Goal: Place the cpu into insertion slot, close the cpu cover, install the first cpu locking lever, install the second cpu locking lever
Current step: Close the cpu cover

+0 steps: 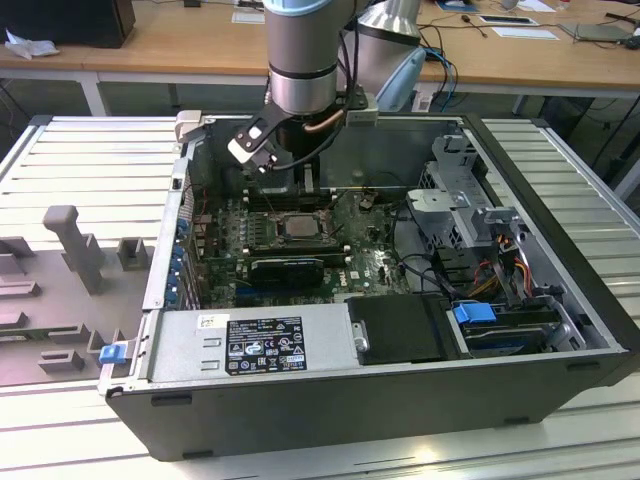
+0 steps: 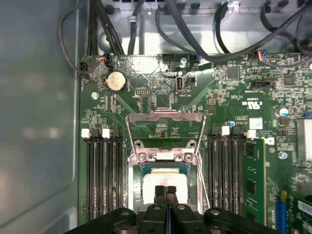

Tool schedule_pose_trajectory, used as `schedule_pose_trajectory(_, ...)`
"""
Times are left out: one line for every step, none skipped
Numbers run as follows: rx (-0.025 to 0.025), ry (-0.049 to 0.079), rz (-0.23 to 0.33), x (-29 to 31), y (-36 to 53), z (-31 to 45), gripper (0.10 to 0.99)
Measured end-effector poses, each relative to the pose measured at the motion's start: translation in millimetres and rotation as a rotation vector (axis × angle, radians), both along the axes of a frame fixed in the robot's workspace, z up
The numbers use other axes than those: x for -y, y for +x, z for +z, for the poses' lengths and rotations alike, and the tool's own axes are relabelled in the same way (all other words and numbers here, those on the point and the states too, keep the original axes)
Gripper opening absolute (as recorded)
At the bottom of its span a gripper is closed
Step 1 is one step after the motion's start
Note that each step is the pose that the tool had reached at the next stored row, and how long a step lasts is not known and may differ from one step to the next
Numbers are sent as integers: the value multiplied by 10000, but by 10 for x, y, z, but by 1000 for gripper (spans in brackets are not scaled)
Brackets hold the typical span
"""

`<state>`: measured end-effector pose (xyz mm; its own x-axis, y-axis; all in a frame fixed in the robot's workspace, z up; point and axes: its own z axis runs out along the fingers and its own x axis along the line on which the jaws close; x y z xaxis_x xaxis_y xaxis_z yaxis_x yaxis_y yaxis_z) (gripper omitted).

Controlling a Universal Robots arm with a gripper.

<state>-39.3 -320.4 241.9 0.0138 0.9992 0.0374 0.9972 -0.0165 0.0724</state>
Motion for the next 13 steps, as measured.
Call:
schedule_pose_trajectory(0, 0, 0, 0, 0, 29, 106)
schedule_pose_trajectory(0, 0, 0, -1, 0, 61, 106)
schedule_pose_trajectory(0, 0, 1, 0, 0, 98, 106)
schedule_pose_trajectory(-1, 0, 0, 0, 0, 128, 106)
schedule_pose_trajectory(0, 2, 2, -1, 5, 131, 106)
schedule_pose_trajectory(0, 2, 0, -1, 14, 131, 106)
schedule_pose_trajectory(-1, 0, 1, -1, 30, 132, 106)
schedule_pose_trajectory(-1, 1, 1, 0, 45, 132, 106)
schedule_pose_trajectory(-1, 1, 1, 0, 52, 132, 106)
schedule_pose_trajectory(-1, 1, 0, -1, 68, 132, 106)
schedule_pose_trajectory(0, 2, 0, -1, 90, 132, 106)
schedule_pose_trajectory(0, 2, 0, -1, 115, 132, 106)
schedule_pose_trajectory(0, 2, 1, 0, 129, 132, 106)
